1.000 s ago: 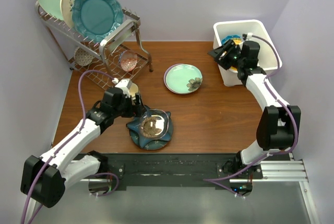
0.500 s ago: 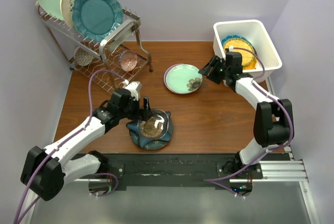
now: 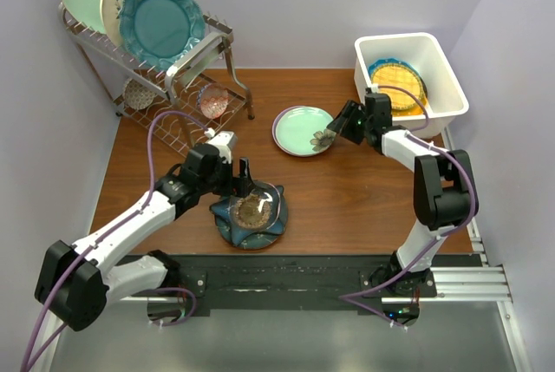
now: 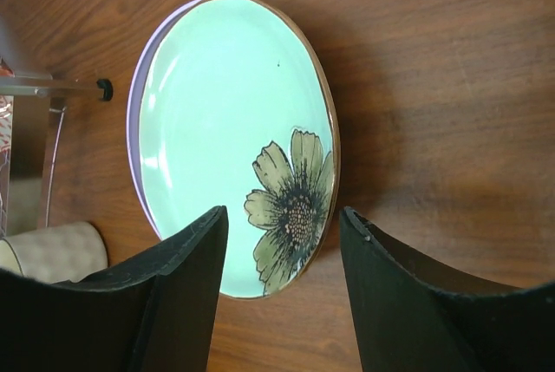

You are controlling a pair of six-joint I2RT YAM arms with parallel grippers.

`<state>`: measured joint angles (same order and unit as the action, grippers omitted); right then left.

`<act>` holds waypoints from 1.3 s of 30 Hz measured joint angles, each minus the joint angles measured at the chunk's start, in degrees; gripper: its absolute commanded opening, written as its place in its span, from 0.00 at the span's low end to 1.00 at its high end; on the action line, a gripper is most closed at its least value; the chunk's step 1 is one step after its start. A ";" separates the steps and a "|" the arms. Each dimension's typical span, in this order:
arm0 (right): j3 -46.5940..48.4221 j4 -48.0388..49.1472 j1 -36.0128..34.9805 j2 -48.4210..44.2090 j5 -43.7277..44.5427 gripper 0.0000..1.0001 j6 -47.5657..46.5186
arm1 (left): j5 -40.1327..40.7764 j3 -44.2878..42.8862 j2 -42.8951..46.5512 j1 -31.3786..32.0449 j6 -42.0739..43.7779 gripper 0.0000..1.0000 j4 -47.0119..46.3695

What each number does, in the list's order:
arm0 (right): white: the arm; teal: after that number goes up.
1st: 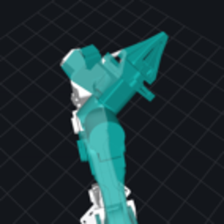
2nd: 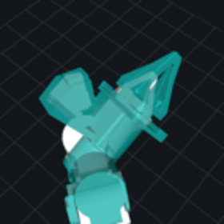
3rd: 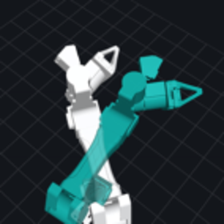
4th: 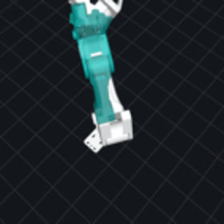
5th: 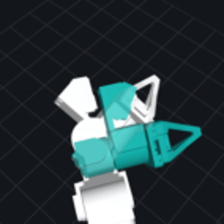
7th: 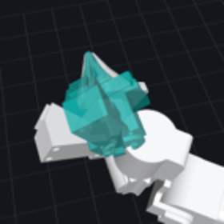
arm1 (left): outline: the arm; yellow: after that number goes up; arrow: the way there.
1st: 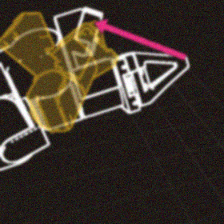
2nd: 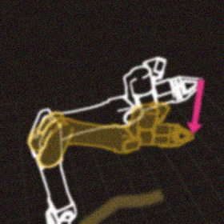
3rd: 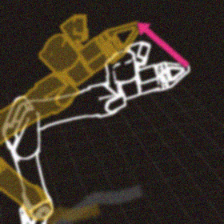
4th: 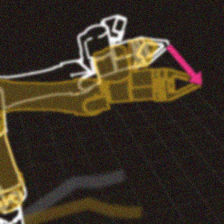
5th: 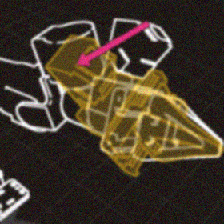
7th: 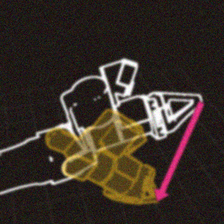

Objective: Place the plates into the plastic bin on the countertop
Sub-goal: Pick up the plate at the center of the board.

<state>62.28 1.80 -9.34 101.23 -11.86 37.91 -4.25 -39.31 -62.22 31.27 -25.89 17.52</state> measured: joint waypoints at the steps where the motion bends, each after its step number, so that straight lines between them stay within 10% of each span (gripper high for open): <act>1: 0.00 0.59 -0.07 0.26 0.24 0.56 -0.07 | 0.02 0.00 -0.11 0.00 0.00 0.93 0.04; 39: 1.77 -11.82 -12.28 -1.07 20.65 0.55 -1.90 | -0.61 0.00 1.38 0.00 0.00 0.93 -0.35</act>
<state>64.05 -10.02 -21.63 100.16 8.80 36.01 -4.86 -39.31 -60.84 31.27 -25.89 17.17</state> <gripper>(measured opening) 0.556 0.935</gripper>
